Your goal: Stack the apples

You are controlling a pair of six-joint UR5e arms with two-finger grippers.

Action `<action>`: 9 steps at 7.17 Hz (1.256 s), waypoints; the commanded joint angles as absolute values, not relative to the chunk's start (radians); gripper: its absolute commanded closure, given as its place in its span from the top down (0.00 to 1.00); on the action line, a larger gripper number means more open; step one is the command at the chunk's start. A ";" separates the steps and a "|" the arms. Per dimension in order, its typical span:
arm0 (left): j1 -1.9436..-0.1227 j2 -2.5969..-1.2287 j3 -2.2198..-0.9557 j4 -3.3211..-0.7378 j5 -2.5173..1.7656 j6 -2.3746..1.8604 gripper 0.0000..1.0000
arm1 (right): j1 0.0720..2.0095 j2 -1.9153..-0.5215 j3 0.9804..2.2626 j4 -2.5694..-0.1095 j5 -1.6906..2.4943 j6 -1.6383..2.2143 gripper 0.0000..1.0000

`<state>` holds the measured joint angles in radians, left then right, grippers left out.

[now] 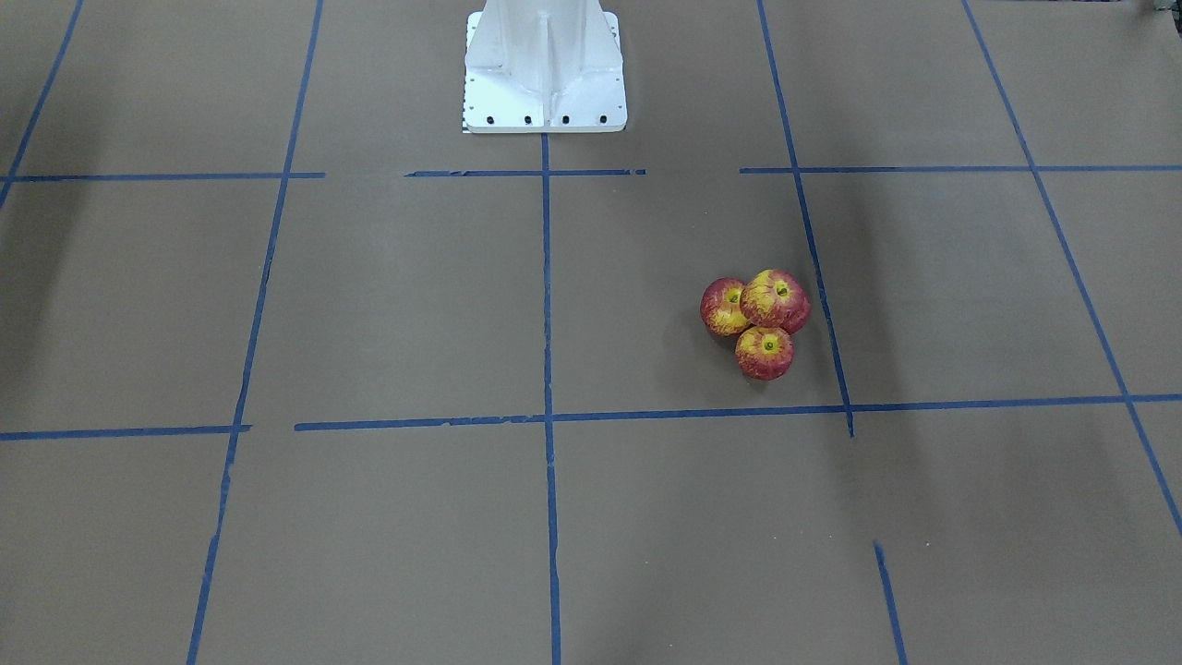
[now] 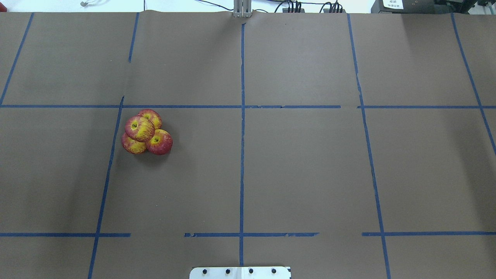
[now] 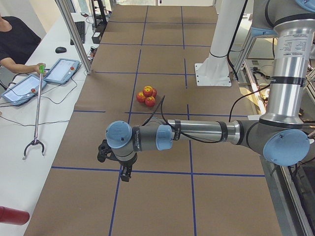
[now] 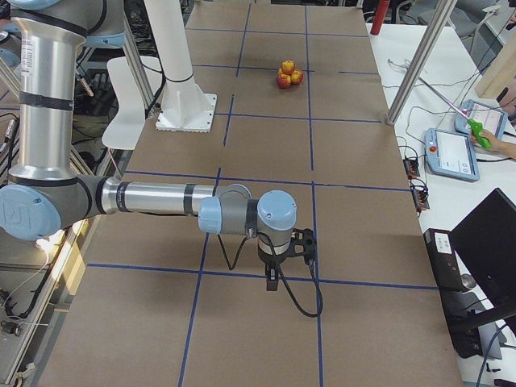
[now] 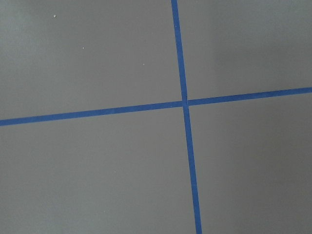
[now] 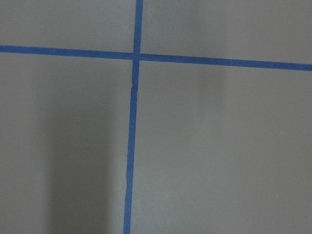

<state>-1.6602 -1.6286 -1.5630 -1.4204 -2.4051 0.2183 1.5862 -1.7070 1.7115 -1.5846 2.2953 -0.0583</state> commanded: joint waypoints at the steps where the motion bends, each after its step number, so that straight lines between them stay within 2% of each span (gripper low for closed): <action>1: -1.655 -1.623 -1.583 -1.396 -2.361 0.175 1.00 | 1.586 -1.707 1.710 -1.585 2.296 -0.058 1.00; 9: -1.646 -1.623 -1.565 -1.447 -2.356 0.175 1.00 | 1.586 -1.707 1.710 -1.585 2.295 -0.058 1.00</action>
